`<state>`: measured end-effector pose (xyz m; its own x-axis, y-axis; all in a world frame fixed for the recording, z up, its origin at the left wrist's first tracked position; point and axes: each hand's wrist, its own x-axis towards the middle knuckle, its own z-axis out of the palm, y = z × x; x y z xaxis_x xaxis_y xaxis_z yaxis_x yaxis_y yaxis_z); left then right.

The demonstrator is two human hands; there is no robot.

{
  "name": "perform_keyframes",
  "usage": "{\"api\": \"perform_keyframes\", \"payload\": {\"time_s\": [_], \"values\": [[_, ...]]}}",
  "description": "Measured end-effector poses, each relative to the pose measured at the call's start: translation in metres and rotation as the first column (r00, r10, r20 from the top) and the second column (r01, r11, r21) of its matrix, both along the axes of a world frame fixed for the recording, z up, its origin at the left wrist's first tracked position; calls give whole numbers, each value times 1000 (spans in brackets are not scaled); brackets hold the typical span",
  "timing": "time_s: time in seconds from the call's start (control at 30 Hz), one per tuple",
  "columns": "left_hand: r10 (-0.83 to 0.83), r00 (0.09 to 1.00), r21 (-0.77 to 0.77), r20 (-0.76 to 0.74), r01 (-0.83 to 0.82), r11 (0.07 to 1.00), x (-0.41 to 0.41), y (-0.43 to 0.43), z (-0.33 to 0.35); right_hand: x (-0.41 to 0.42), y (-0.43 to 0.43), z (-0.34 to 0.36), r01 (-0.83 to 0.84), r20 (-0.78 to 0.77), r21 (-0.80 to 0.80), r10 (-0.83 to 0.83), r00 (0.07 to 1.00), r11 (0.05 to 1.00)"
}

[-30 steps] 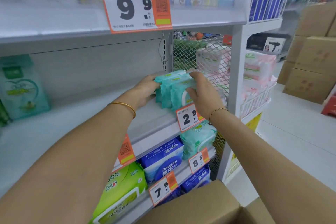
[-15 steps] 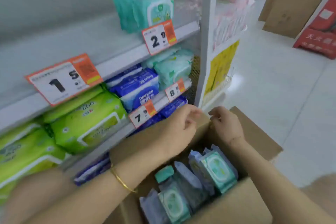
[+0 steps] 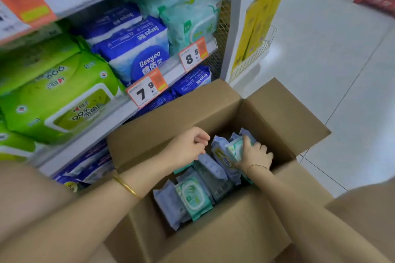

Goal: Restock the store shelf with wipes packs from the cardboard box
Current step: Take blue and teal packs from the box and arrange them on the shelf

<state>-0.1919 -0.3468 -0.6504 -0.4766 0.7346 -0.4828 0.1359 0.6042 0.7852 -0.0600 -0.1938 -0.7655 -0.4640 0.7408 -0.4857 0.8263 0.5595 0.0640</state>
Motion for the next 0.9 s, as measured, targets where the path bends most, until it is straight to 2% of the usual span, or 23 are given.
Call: {"api": "perform_keyframes", "payload": {"time_s": [0.1, 0.2, 0.27, 0.33, 0.4, 0.47, 0.6, 0.7, 0.77, 0.9], "values": [[38, 997, 0, 66, -38, 999, 1, 0, 1, -4, 1, 15, 16, -136, -49, -22, 991, 999], [104, 977, -3, 187, -105, 994, 0, 0, 8, -19, -1, 50, 63, -437, -278, -184, 880, 959], [73, 964, 18, 255, -81, 997, 1, -2, 14, -33, -7, 78, 56, -561, -491, -365, 743, 869], [-23, 959, 88, 283, -2, 996, 5, -3, 24, -45, -15, 101, 3, -560, -694, -542, 627, 720], [-65, 973, 144, 220, 33, 989, 6, -6, 34, -51, -20, 121, -68, -518, -789, -600, 609, 611], [-35, 984, 204, 173, -1, 979, 0, -10, 47, -52, -21, 139, -115, -511, -817, -617, 599, 565], [-30, 945, 307, 325, -76, 949, -20, -27, 83, -46, -18, 180, -260, -638, -761, -614, 464, 594], [-94, 942, 350, 322, -26, 936, -28, -40, 106, -41, -21, 214, -436, -670, -743, -570, 476, 509], [-98, 945, 360, 311, -21, 933, -31, -48, 118, -41, -24, 230, -492, -673, -738, -554, 490, 462], [13, 941, 387, 338, -151, 909, -41, -62, 143, -52, -31, 248, -540, -693, -706, -607, 390, 459]]}}
